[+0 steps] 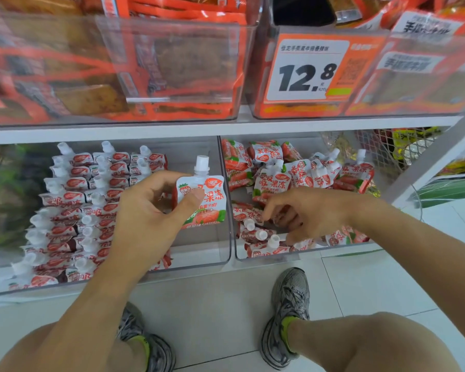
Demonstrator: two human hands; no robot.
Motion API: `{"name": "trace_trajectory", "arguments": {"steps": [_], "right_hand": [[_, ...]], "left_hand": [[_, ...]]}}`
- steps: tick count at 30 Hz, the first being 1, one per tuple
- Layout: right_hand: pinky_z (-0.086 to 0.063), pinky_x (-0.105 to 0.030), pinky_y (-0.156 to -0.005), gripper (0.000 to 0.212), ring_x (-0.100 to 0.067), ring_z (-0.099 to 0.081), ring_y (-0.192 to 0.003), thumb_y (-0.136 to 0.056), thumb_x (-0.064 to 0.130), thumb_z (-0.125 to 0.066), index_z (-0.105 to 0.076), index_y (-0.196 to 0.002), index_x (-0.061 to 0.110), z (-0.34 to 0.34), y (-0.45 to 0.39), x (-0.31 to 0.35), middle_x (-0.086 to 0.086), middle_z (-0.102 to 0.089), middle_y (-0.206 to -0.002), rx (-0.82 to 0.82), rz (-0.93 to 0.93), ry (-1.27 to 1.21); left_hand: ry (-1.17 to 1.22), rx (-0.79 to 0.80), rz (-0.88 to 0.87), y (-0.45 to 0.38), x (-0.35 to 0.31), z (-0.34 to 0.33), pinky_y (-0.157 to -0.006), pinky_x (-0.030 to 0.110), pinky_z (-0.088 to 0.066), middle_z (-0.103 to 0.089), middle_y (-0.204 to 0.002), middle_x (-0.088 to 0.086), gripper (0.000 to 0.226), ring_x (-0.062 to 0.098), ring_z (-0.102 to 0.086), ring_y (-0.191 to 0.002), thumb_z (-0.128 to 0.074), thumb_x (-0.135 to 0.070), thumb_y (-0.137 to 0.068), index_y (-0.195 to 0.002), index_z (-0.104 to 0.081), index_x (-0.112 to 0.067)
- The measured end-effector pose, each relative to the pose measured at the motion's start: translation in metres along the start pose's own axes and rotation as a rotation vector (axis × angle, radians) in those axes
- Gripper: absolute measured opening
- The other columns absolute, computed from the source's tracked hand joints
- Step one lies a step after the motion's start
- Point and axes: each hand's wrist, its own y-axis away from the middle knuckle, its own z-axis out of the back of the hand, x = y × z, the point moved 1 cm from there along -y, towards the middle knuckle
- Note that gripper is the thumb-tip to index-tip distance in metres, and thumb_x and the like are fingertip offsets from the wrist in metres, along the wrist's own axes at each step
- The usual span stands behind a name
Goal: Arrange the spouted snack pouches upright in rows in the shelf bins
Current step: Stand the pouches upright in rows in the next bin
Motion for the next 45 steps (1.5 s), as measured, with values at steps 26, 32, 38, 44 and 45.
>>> {"name": "trace_trajectory", "arguments": {"steps": [26, 32, 38, 44, 45], "right_hand": [[-0.051, -0.032, -0.089, 0.051, -0.012, -0.063, -0.105, -0.081, 0.043, -0.072, -0.063, -0.128, 0.024, -0.013, -0.06, 0.028, 0.007, -0.068, -0.122, -0.305, 0.175, 0.182], [-0.045, -0.006, -0.065, 0.024, 0.014, -0.063, -0.075, -0.101, 0.022, -0.05, -0.065, -0.121, 0.022, -0.005, -0.033, 0.013, 0.033, -0.066, -0.078, -0.189, 0.061, -0.15], [-0.042, -0.032, -0.07, 0.03, -0.015, -0.055, -0.078, -0.105, 0.041, -0.031, -0.053, -0.112, 0.021, -0.029, -0.036, 0.016, 0.0, -0.058, -0.081, -0.293, 0.129, 0.058], [-0.044, -0.033, -0.089, 0.03, -0.006, -0.055, -0.091, -0.103, 0.031, -0.034, -0.064, -0.105, 0.034, -0.017, -0.037, 0.014, 0.015, -0.061, -0.094, -0.159, 0.041, -0.099], [-0.042, -0.032, -0.096, 0.029, -0.005, -0.055, -0.102, -0.103, 0.033, -0.036, -0.065, -0.108, 0.036, -0.016, -0.038, 0.012, 0.017, -0.062, -0.105, -0.143, 0.037, -0.112]], "left_hand": [[-0.015, -0.015, -0.023, -0.002, 0.0, 0.0, -0.07, 0.027, -0.06, -0.075, -0.092, -0.012, 0.018, 0.009, -0.072, -0.086, -0.071, -0.028, -0.078, -0.096, -0.071, -0.025], [0.0, -0.021, -0.026, -0.001, 0.001, 0.003, -0.069, 0.023, -0.059, -0.075, -0.092, -0.013, 0.015, 0.009, -0.072, -0.087, -0.071, -0.025, -0.079, -0.094, -0.07, -0.027], [-0.019, -0.022, -0.028, 0.0, 0.001, 0.002, -0.07, 0.025, -0.06, -0.075, -0.092, -0.013, 0.015, 0.009, -0.073, -0.087, -0.071, -0.025, -0.078, -0.093, -0.071, -0.027], [0.043, -0.126, -0.084, 0.002, -0.007, -0.005, -0.067, 0.017, -0.056, -0.073, -0.089, -0.022, 0.014, 0.003, -0.071, -0.086, -0.068, -0.018, -0.083, -0.095, -0.067, -0.026], [0.065, -0.159, -0.112, 0.004, -0.01, -0.009, -0.066, 0.013, -0.054, -0.072, -0.088, -0.025, 0.015, 0.0, -0.07, -0.085, -0.067, -0.015, -0.084, -0.096, -0.066, -0.025]]}}
